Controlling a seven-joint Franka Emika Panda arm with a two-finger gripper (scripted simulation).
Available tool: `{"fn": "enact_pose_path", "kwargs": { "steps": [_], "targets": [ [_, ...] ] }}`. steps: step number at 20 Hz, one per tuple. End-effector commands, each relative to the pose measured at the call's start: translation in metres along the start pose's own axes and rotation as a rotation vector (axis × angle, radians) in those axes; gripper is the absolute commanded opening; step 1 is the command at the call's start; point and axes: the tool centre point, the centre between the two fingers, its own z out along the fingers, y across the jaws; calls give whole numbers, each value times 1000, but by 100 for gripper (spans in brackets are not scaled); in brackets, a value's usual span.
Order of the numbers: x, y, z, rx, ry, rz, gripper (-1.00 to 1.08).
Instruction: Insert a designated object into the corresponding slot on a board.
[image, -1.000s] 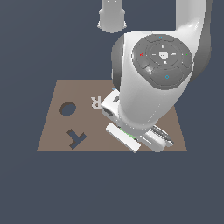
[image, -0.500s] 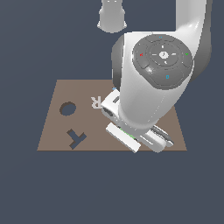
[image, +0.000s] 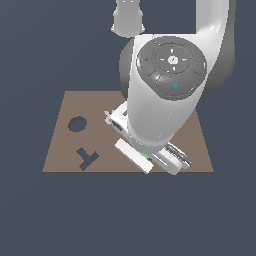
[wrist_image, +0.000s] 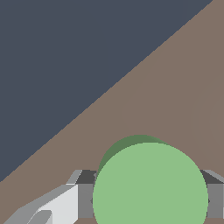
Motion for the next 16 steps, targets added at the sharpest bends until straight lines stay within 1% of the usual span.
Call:
{"fn": "enact_pose_path", "kwargs": {
  "steps": [1, 5, 10, 13, 16],
  "targets": [
    [12, 16, -1, 0, 1, 52, -100],
    [33, 52, -3, 1, 1, 170, -100],
    [56, 109, -5, 1, 2, 345, -100],
    [65, 147, -6, 2, 2, 453, -100],
    [68, 176, -7, 2, 1, 535, -100]
  ]
}}
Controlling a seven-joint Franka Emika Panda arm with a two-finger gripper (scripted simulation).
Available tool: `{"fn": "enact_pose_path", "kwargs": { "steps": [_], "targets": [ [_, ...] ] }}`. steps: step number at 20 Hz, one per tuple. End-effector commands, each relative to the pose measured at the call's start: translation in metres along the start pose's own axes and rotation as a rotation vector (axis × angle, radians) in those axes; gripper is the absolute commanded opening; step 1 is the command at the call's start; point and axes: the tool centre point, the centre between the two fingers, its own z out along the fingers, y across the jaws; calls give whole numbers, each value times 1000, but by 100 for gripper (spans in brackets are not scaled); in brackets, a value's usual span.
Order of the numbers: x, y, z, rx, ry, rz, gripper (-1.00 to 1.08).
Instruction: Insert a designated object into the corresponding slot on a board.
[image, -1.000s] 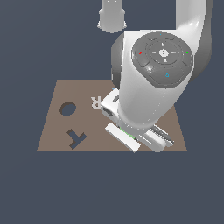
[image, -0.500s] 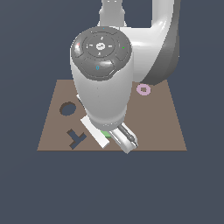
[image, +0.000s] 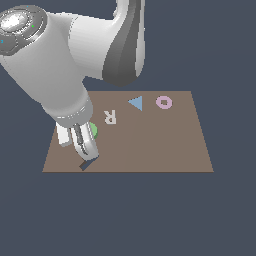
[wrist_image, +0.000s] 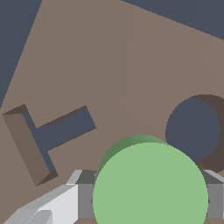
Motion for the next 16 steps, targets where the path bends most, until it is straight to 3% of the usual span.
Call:
{"fn": "enact_pose_path", "kwargs": {
  "steps": [1, 8, 16],
  "targets": [
    [12, 19, -1, 1, 0, 64, -100],
    [28, 49, -2, 1, -1, 158, -100],
    [29, 52, 3, 0, -1, 166, -100]
  ]
}}
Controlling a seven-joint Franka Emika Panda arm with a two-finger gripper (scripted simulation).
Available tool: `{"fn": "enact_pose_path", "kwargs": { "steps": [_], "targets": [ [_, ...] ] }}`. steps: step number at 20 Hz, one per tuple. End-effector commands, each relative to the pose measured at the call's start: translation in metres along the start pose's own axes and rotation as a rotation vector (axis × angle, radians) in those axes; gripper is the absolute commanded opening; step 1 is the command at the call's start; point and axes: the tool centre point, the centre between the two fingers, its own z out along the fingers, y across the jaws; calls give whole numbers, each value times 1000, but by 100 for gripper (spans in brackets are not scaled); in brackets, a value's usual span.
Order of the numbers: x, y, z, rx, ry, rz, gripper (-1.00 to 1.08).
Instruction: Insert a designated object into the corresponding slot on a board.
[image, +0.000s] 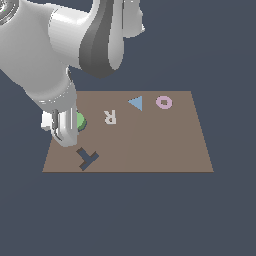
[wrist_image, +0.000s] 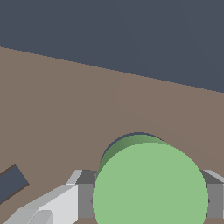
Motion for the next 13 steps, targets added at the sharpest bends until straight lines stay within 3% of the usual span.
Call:
{"fn": "enact_pose_path", "kwargs": {
  "steps": [1, 3, 4, 13],
  "targets": [
    [0, 0, 5, -1, 0, 1, -100],
    [0, 1, 8, -1, 0, 1, -100],
    [0, 1, 8, -1, 0, 1, 100],
    [0, 1, 8, -1, 0, 1, 100]
  ]
}}
